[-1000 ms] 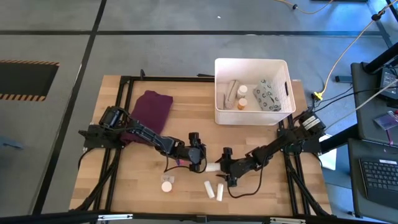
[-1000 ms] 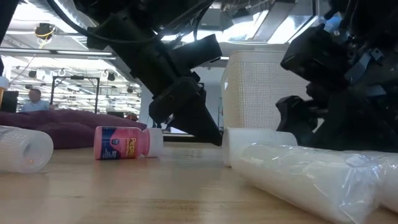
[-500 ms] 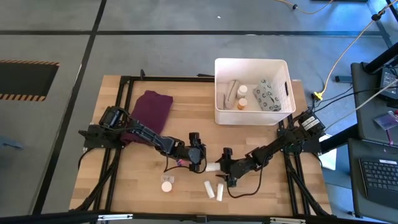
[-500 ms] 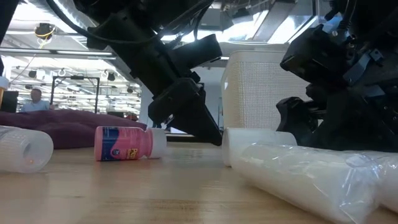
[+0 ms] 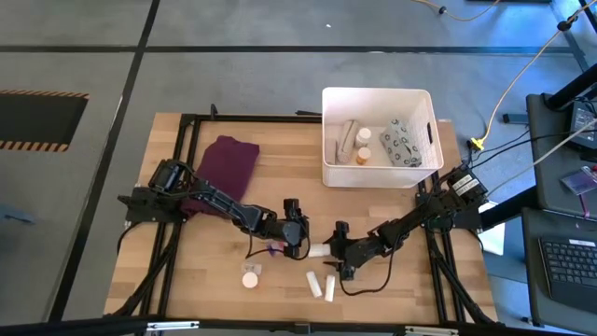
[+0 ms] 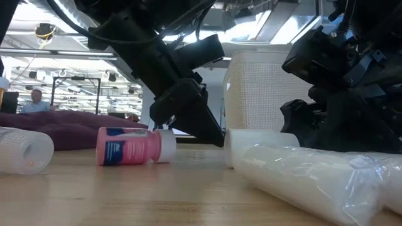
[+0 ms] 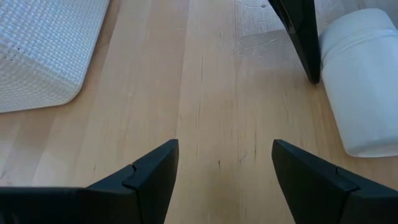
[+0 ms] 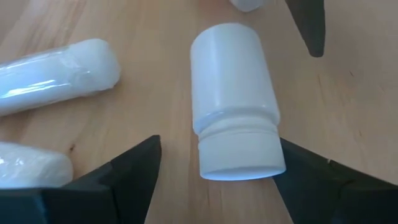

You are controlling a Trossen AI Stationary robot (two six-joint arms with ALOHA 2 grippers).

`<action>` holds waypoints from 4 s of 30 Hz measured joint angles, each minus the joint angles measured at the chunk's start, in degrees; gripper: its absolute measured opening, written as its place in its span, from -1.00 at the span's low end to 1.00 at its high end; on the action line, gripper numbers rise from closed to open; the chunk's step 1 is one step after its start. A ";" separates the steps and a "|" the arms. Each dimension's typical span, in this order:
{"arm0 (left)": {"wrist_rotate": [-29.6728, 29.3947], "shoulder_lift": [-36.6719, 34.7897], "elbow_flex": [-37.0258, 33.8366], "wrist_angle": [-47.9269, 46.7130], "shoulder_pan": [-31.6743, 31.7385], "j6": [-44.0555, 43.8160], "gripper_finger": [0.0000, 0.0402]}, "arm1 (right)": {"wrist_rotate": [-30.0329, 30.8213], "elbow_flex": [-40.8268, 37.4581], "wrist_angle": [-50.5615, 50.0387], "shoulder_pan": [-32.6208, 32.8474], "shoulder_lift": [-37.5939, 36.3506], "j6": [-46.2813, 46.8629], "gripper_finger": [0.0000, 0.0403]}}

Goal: Pick & place medical supplies in basket/bin
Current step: Put the white pill bottle into the white bin

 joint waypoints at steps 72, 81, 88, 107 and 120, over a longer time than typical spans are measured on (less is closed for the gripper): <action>-8.97 -27.10 -0.07 -38.50 -0.04 -8.04 0.25 | -13.23 55.60 -113.60 -59.76 -18.30 -15.10 -0.22; -7.06 -27.08 -1.17 -38.48 -0.02 -9.79 0.25 | -15.56 55.58 -113.62 -66.18 -8.84 -21.69 -0.22; -6.10 -27.06 -1.68 -38.49 -0.04 -11.10 0.25 | -15.73 55.58 -113.66 -66.78 -6.54 -22.40 -0.21; -6.14 -27.06 -1.68 -38.45 -0.02 -11.08 0.25 | -24.11 39.59 -113.65 -75.91 -6.47 -6.15 -0.20; -6.15 -27.08 -1.68 -38.48 -0.04 -11.06 0.25 | -22.60 30.47 -109.50 -75.89 -6.51 -6.82 -0.20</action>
